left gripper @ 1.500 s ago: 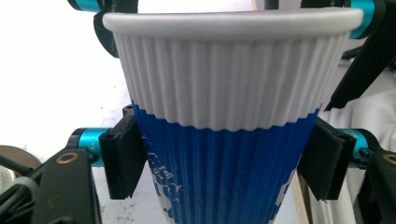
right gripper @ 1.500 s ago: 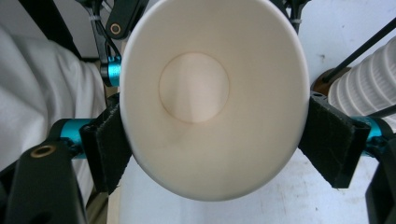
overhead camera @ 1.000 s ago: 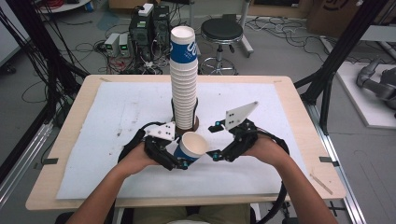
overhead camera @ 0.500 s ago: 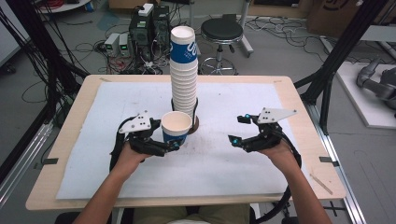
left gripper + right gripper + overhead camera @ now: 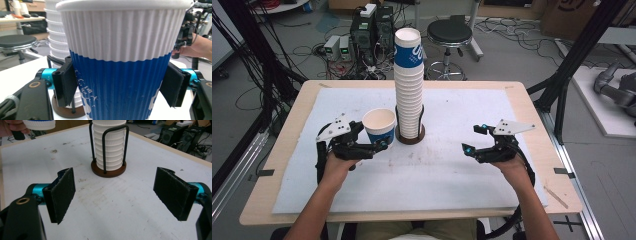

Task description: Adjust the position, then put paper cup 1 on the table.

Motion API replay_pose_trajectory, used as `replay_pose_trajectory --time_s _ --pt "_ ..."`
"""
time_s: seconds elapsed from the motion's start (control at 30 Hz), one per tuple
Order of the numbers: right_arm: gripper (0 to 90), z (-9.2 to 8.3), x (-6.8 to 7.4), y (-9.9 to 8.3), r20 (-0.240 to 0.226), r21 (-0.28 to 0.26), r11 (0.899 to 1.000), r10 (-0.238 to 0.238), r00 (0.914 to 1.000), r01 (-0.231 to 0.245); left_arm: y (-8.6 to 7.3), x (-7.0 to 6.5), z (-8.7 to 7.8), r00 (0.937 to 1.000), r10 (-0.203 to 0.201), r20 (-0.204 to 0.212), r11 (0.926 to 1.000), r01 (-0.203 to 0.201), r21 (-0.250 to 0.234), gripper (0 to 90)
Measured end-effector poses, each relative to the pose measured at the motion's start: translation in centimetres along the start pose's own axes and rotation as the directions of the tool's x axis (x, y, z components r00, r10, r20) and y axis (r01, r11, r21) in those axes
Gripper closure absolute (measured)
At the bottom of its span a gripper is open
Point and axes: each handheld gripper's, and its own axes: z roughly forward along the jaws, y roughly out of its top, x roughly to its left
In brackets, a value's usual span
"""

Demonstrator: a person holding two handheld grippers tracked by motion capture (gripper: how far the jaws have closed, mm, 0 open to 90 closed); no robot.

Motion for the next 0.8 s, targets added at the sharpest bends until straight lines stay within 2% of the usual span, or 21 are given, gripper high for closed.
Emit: replay_pose_trajectory --time_s 0.5,0.67,0.8 --pt "18.2 0.0 0.0 -0.2 -0.002 0.005 1.0 -0.004 1.0 0.005 0.2 1.1 -1.5 0.9988 -0.016 -0.045 0.9985 0.014 -0.053 25.2" --pt "18.3 -0.1 0.1 -0.2 -0.011 0.005 1.0 -0.005 0.9999 0.005 0.4 1.7 -2.5 0.9951 -0.03 -0.094 0.995 0.021 -0.098 25.1" --pt "18.3 -0.1 0.1 -0.3 -0.008 0.002 1.0 -0.003 1.0 0.003 0.2 2.8 -3.6 0.9866 -0.04 -0.158 0.9937 0.022 -0.109 24.9"
